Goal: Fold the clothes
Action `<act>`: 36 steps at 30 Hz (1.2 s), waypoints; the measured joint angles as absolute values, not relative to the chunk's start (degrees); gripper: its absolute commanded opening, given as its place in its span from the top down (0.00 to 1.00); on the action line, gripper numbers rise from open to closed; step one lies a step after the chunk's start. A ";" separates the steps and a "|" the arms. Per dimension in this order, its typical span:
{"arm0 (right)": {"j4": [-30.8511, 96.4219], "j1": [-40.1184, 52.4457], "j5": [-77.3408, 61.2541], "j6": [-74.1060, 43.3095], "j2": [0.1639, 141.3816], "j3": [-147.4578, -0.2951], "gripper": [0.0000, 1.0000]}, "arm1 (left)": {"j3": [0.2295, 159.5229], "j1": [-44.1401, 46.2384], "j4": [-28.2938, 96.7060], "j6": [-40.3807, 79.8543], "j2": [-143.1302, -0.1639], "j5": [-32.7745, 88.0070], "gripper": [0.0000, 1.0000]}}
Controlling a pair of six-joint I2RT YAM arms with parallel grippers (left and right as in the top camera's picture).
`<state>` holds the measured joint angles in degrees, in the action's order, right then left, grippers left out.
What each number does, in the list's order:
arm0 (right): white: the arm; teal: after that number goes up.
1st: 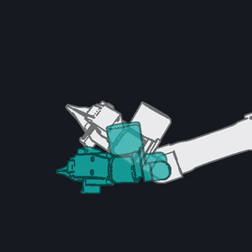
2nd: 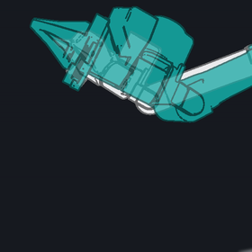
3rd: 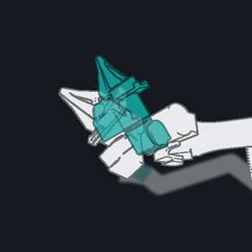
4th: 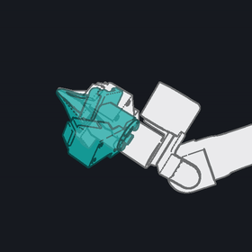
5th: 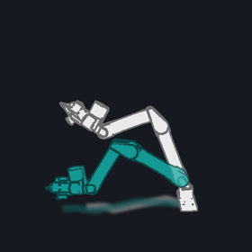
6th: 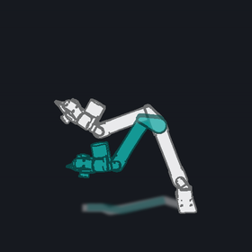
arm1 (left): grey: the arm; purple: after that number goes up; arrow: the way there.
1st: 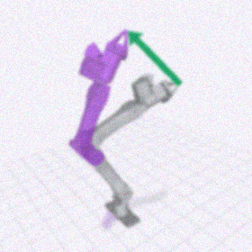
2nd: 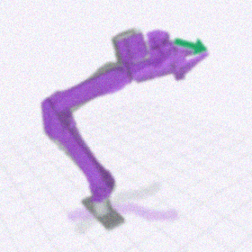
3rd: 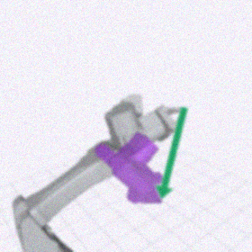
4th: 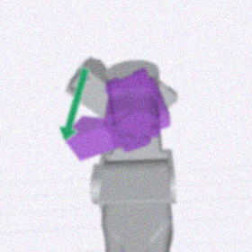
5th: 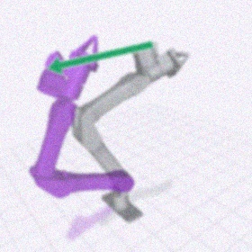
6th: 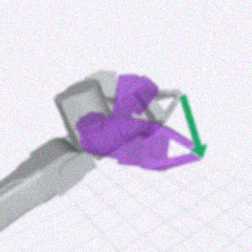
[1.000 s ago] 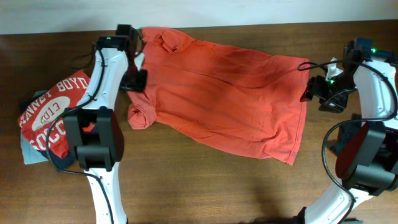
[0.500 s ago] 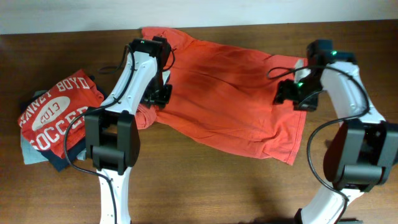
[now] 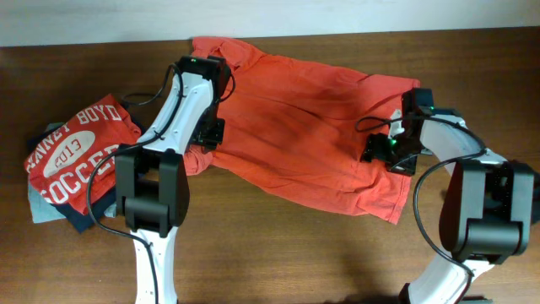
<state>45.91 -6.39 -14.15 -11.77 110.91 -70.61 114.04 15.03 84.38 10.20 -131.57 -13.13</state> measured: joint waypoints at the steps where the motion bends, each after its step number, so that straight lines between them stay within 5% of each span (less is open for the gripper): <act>1: 45.41 -6.39 -13.87 -12.32 110.67 -70.19 0.25 | 112.92 15.03 83.61 10.28 -131.46 -13.17 0.62; 3: 44.84 -6.42 -13.43 -13.37 110.41 -69.71 0.29 | 110.52 15.03 82.08 10.37 -131.41 -13.37 0.67; 7: 44.69 -6.44 -12.03 -14.24 110.37 -69.43 0.52 | 105.82 15.05 78.94 10.90 -131.41 -13.56 0.99; 13: 45.41 -6.44 -7.29 -15.57 110.37 -68.97 0.84 | 105.41 14.74 79.26 10.98 -130.74 -14.66 0.99; 24: 47.09 -9.52 -3.05 -18.26 110.37 -68.97 0.89 | 107.28 7.27 81.03 11.64 -119.39 -18.63 0.99; 28: 47.16 -10.63 -4.34 -18.28 110.37 -68.97 0.89 | 107.37 5.10 81.23 11.42 -119.22 -17.19 0.78; 36: 50.52 -13.04 0.23 -18.31 110.48 -69.76 0.82 | 107.39 1.52 79.29 11.77 -119.20 -21.76 0.76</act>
